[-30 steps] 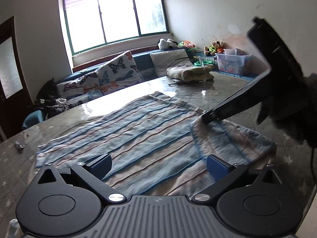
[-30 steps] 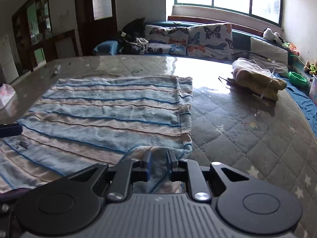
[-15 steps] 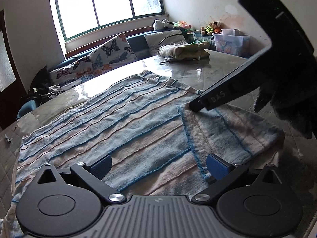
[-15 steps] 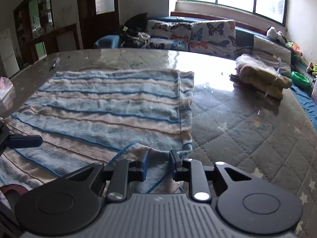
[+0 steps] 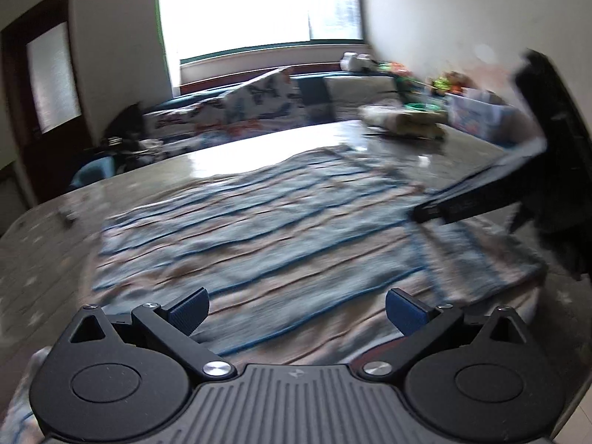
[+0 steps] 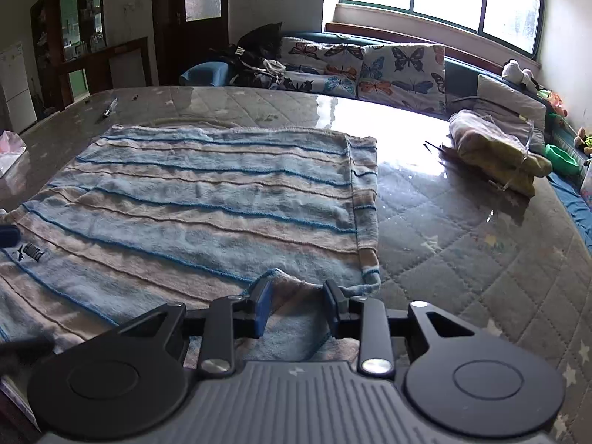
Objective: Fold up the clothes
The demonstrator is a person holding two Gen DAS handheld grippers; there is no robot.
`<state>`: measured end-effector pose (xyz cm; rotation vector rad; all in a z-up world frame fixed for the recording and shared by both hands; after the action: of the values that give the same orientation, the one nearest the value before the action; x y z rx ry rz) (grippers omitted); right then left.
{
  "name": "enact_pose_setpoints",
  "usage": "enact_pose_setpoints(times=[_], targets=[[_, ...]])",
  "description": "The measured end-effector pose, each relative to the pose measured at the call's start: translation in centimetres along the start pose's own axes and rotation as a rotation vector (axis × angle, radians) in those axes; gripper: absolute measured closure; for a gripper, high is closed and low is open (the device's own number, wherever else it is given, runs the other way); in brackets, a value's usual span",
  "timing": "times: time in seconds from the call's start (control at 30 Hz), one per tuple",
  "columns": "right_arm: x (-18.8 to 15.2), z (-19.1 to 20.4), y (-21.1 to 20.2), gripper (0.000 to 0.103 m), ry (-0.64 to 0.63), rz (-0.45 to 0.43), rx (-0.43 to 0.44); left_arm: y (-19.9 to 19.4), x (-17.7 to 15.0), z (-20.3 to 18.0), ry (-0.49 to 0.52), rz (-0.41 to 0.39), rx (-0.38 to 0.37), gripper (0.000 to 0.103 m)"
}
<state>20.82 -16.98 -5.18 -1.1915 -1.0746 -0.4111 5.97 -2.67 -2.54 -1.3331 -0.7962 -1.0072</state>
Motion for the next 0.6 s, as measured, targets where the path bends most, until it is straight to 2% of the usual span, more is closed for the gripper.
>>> enact_pose_setpoints(times=[0.13, 0.37, 0.5, 0.6], targets=[[0.4, 1.6, -1.1, 0.063, -0.015, -0.021, 0.032, -2.1, -1.2, 4.8, -0.078, 0.007, 0.134, 0.0], [0.4, 5.9, -2.3, 0.063, -0.066, -0.037, 0.125, -6.4, -4.4, 13.5, -0.23, 0.034, 0.404, 0.002], [0.4, 7.6, -2.6, 0.062, -0.078, -0.04, 0.163, -8.4, -6.5, 16.9, -0.316, 0.069, 0.531, 0.012], [0.2, 8.4, -2.6, 0.062, -0.089, -0.034, 0.179, -9.8, -8.0, 19.3, -0.38, 0.093, 0.611, 0.024]])
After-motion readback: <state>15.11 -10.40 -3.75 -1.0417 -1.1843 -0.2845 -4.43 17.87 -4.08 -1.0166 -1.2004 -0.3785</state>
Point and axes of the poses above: each gripper's, at about its wrist camera, not at the fingertips, and y roughly the way its jaws point, z to its left, x to its top, the point moved 7 cm from there along y, roughly the way its jaws point, and after that the axes turned 11 degrees about -z, right-handed, at the moved point
